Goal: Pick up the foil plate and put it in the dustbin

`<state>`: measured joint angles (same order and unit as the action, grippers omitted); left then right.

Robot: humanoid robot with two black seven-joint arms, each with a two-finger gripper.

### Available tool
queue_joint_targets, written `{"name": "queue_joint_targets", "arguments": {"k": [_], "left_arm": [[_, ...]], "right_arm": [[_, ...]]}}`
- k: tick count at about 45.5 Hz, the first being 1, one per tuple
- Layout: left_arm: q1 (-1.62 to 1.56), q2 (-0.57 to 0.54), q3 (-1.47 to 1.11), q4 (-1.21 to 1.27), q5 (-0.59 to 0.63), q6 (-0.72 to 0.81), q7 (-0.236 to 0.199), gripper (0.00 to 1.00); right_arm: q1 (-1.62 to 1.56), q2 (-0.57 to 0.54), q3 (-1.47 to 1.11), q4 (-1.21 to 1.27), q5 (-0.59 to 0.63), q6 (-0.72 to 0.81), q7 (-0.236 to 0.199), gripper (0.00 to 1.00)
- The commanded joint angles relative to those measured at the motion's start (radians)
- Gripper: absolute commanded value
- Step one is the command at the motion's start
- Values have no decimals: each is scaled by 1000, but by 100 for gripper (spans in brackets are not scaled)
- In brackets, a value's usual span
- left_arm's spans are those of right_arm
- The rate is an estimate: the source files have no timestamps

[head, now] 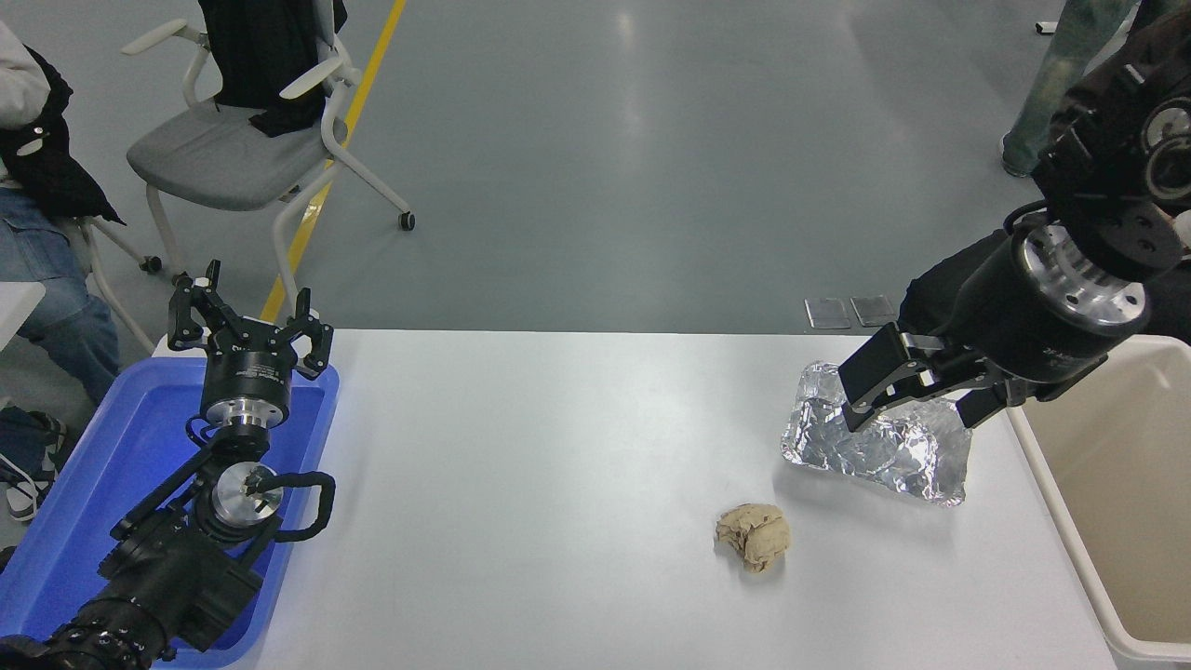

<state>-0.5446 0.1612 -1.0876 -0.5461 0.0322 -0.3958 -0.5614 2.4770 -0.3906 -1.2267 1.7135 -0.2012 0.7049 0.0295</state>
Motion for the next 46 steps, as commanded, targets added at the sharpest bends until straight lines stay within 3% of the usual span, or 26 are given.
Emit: {"name": "queue_joint_targets", "arguments": {"k": [1, 18, 25, 46], "left_arm": [[2, 0, 0, 0, 2, 0, 0, 99], [2, 0, 0, -2, 0, 0, 0, 99], [2, 0, 0, 0, 0, 0, -2, 99], [2, 0, 0, 0, 0, 0, 0, 99]], "right_arm": [[-30, 3, 6, -15, -30, -18, 0, 100], [-116, 3, 46, -51, -37, -85, 0, 100], [-176, 7, 53, -86, -109, -110, 0, 100], [-541, 13, 79, -426, -181, -212, 0, 100]]}}
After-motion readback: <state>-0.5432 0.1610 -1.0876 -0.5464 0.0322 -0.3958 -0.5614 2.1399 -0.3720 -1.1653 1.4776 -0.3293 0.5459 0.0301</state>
